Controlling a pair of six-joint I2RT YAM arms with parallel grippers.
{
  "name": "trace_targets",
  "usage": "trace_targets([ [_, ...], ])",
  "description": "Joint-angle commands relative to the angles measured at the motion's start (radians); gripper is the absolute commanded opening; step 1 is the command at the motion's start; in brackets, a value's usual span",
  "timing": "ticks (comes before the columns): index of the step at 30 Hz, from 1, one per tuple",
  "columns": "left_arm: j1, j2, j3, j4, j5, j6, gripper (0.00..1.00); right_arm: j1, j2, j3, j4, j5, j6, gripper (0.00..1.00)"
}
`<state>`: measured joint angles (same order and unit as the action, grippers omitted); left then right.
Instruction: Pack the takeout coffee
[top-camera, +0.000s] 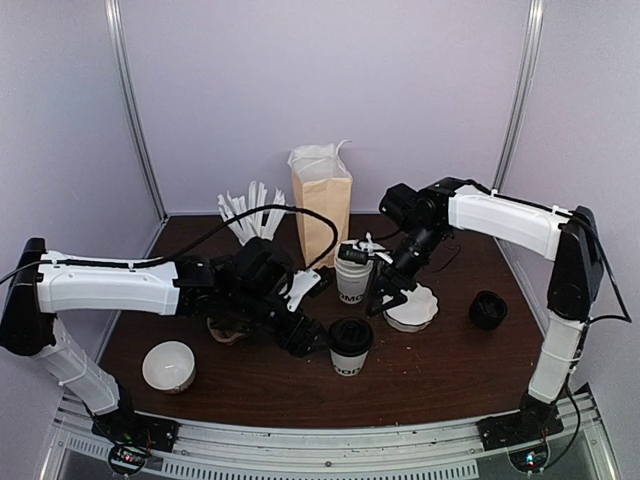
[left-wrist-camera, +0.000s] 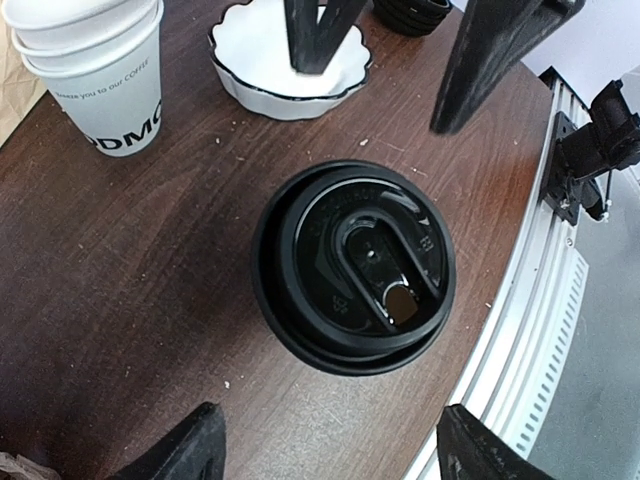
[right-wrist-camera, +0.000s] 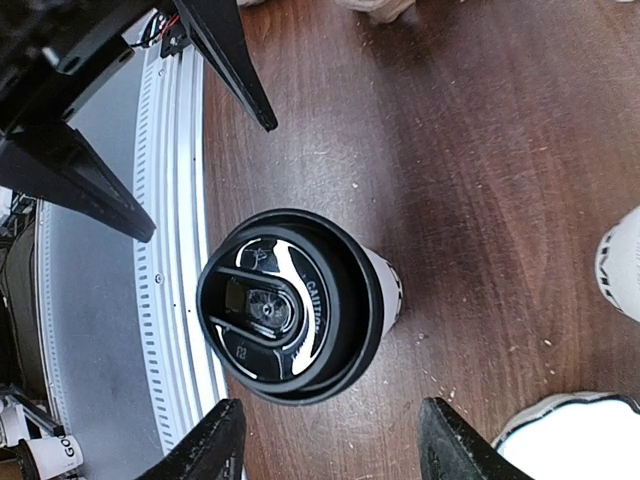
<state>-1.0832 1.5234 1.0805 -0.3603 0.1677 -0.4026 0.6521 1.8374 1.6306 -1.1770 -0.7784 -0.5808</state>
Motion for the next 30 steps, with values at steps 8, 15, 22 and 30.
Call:
trace_targets([
  [8,-0.007,0.099,0.054,0.003,0.005,0.021,0.76,0.056,0.061,-0.004,-0.026,-0.047,-0.044,0.63],
  [15,-0.002,0.139,0.094,-0.013,-0.041,0.055,0.76,0.06,0.028,-0.064,-0.04,-0.072,-0.052,0.62],
  [22,0.047,0.135,0.087,-0.014,-0.079,0.05,0.76,0.061,-0.018,-0.109,-0.05,-0.052,-0.044,0.61],
  [30,0.066,0.13,0.087,-0.001,-0.051,0.045,0.75,0.061,-0.042,-0.139,-0.055,-0.019,-0.027,0.61],
])
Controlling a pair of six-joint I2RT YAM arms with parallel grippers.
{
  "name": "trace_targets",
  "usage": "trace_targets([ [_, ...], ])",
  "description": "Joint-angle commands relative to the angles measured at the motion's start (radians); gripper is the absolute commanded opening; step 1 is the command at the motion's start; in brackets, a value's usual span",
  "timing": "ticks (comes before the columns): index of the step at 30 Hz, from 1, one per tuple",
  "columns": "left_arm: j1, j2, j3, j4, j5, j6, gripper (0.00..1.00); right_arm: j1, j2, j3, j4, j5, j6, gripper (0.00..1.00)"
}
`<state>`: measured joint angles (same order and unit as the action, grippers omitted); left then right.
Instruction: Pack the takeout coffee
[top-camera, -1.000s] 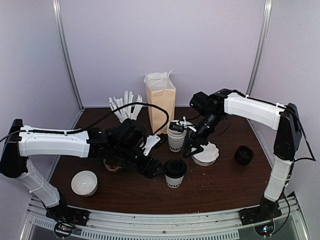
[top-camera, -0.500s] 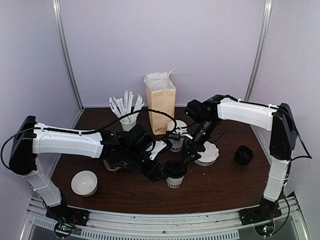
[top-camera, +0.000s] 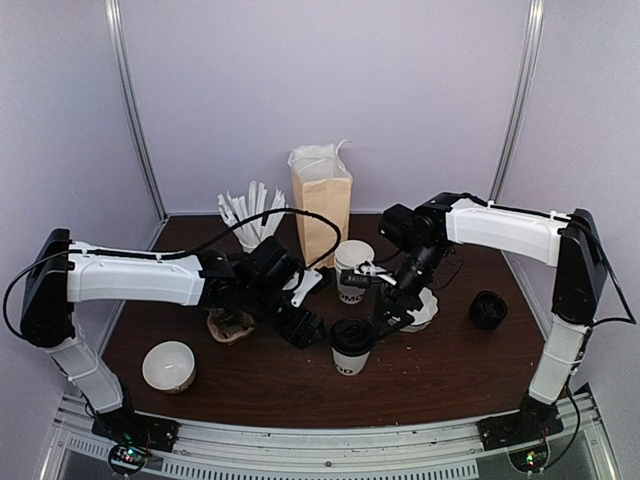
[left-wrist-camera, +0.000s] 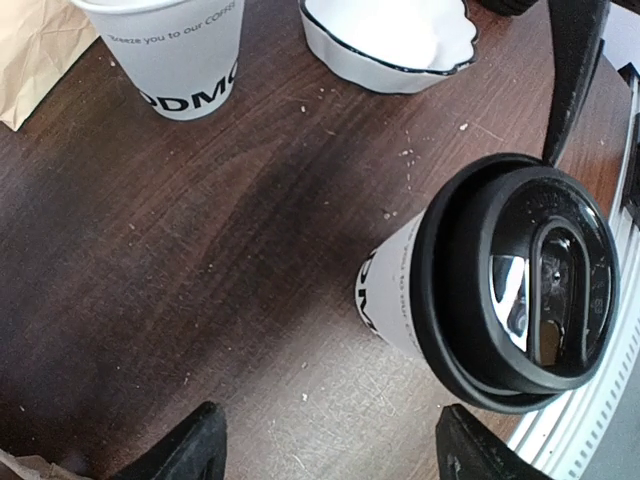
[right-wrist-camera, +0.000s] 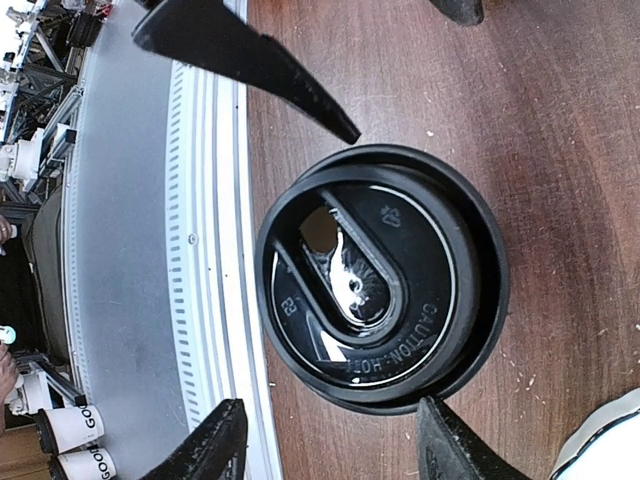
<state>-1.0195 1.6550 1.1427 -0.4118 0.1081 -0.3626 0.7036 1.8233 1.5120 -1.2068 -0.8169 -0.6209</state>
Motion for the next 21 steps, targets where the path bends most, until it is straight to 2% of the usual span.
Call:
trace_targets([
  [1,0.003,-0.001,0.025,0.05,0.023,0.002,0.75,0.01,-0.031,-0.024,-0.024,0.026,0.017,0.6],
  [8,0.004,-0.067,-0.011,0.019,0.024,-0.118,0.75,0.004,-0.058,-0.028,-0.023,0.127,0.035,0.58],
  [15,0.004,-0.107,-0.112,0.204,0.104,-0.297,0.75,0.012,-0.097,-0.016,0.036,0.205,0.009,0.59],
  [19,0.006,-0.074,-0.116,0.257,0.136,-0.322,0.73,0.039,-0.098,0.009,0.062,0.236,-0.023,0.62],
  [21,0.011,-0.062,-0.119,0.274,0.154,-0.335,0.72,0.057,-0.102,0.009,0.084,0.259,-0.041,0.7],
])
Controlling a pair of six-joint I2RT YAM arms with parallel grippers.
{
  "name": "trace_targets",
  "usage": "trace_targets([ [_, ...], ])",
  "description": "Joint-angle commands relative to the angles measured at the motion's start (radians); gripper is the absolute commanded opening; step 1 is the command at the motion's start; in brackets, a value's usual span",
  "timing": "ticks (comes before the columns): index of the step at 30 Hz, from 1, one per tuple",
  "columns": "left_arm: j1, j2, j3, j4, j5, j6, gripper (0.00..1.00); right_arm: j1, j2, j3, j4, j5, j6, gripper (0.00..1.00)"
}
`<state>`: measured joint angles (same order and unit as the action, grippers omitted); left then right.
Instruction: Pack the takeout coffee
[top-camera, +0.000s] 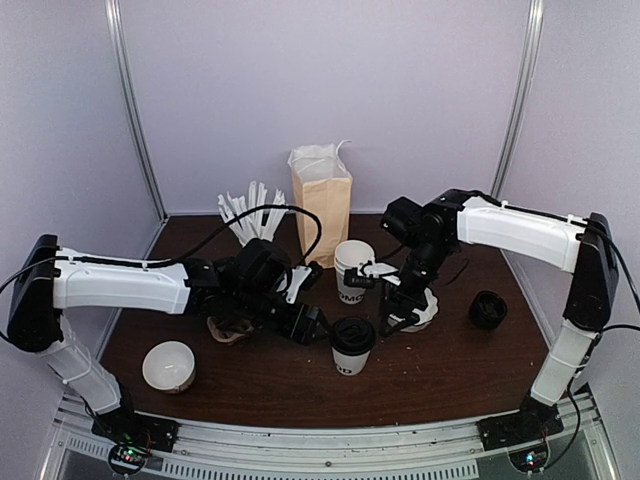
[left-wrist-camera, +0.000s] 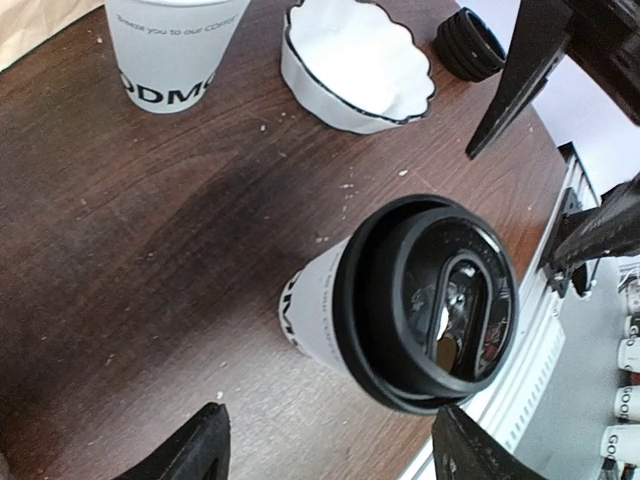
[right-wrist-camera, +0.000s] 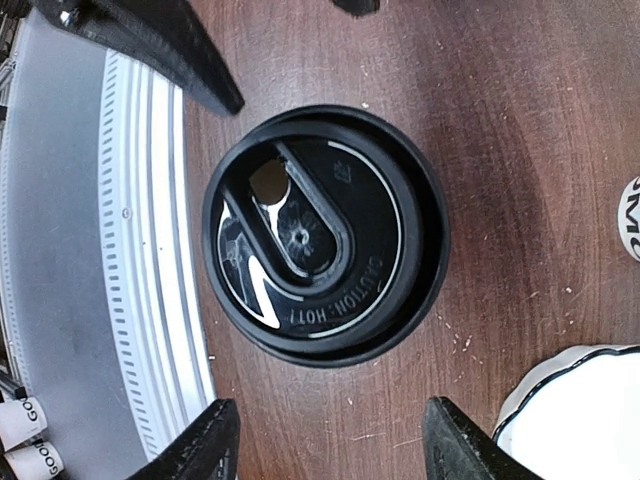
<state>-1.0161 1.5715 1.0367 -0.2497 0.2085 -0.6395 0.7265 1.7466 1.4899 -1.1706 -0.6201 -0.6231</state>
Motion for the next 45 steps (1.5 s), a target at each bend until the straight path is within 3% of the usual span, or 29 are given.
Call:
trace_targets([
  [1,0.011,0.026,-0.014,0.118,0.061,-0.062,0.72,0.046,-0.025,0.03,0.051,0.078,-0.051,0.71],
  [5,0.018,0.028,-0.028,0.127,0.065,-0.068,0.71,0.101,-0.03,0.018,0.089,0.163,-0.095,0.73],
  [14,0.022,-0.003,-0.07,0.12,0.058,-0.089,0.71,0.168,-0.016,0.02,0.086,0.186,-0.152,0.74],
  [29,0.035,0.062,-0.064,0.164,0.095,-0.099,0.71,0.179,0.031,0.047,0.101,0.213,-0.097,0.75],
  [41,0.036,0.134,-0.032,-0.05,0.048,-0.049,0.68,0.189,0.047,-0.073,0.164,0.226,-0.075,0.71],
  [45,0.029,0.162,-0.007,-0.151,-0.026,-0.03,0.66,0.192,0.047,-0.113,0.188,0.237,-0.075,0.69],
])
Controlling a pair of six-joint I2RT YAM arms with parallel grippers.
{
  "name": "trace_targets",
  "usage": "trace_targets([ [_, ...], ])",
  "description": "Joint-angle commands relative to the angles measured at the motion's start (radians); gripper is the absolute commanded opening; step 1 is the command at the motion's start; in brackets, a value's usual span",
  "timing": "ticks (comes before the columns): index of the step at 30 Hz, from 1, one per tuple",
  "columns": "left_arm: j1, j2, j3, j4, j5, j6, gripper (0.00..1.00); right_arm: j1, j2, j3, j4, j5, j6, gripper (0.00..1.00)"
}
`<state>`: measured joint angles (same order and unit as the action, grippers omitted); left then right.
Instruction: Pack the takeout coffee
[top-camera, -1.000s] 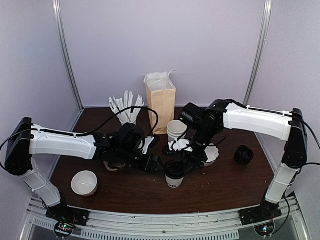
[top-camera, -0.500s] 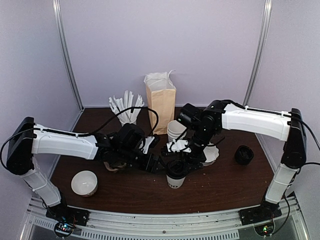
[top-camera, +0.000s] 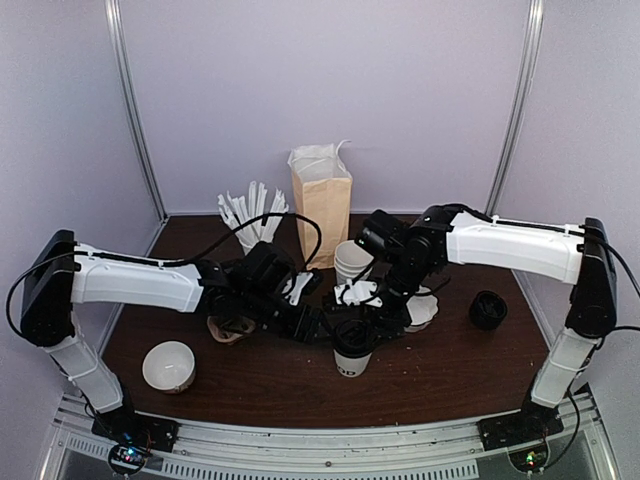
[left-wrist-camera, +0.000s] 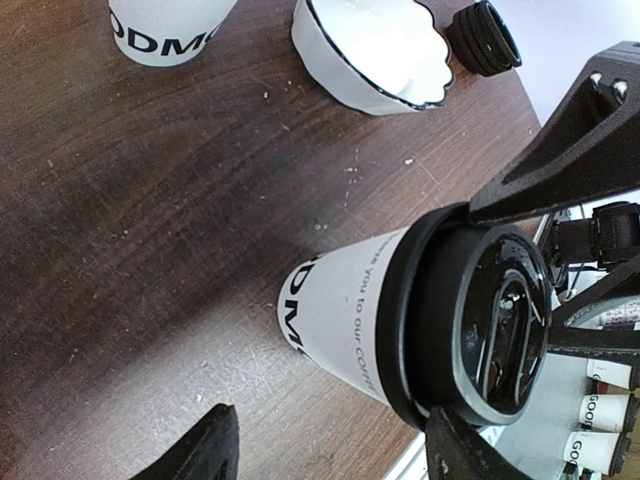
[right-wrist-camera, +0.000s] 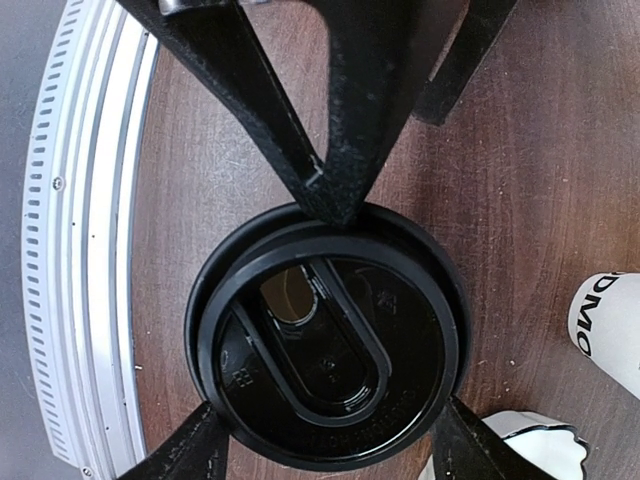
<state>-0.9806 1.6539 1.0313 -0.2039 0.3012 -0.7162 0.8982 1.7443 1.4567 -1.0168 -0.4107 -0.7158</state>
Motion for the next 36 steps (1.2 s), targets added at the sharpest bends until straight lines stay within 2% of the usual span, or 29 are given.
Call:
trace_targets([
  [1,-0.009,0.082,-0.003,-0.208,-0.135,0.047,0.66,0.019,0.048,-0.091,0.042,0.029,0.018,0.69],
  [8,-0.01,0.068,0.01,-0.218,-0.159,0.069,0.66,0.028,0.05,-0.163,0.072,0.07,0.004,0.68],
  [12,-0.01,0.046,0.023,-0.216,-0.184,0.087,0.66,0.054,0.054,-0.227,0.121,0.156,-0.013,0.67],
  [20,-0.01,0.059,0.04,-0.227,-0.181,0.101,0.66,0.061,0.076,-0.264,0.161,0.187,0.006,0.66],
  [25,-0.01,0.023,0.06,-0.212,-0.198,0.126,0.66,0.023,0.02,-0.205,0.1,0.062,0.02,0.67],
  [30,-0.01,-0.049,0.072,-0.116,-0.195,0.181,0.66,-0.008,-0.047,-0.126,0.032,-0.085,0.014,0.7],
  [36,-0.01,-0.106,0.087,-0.033,-0.191,0.215,0.67,-0.033,-0.048,-0.024,-0.015,-0.188,0.051,0.73],
])
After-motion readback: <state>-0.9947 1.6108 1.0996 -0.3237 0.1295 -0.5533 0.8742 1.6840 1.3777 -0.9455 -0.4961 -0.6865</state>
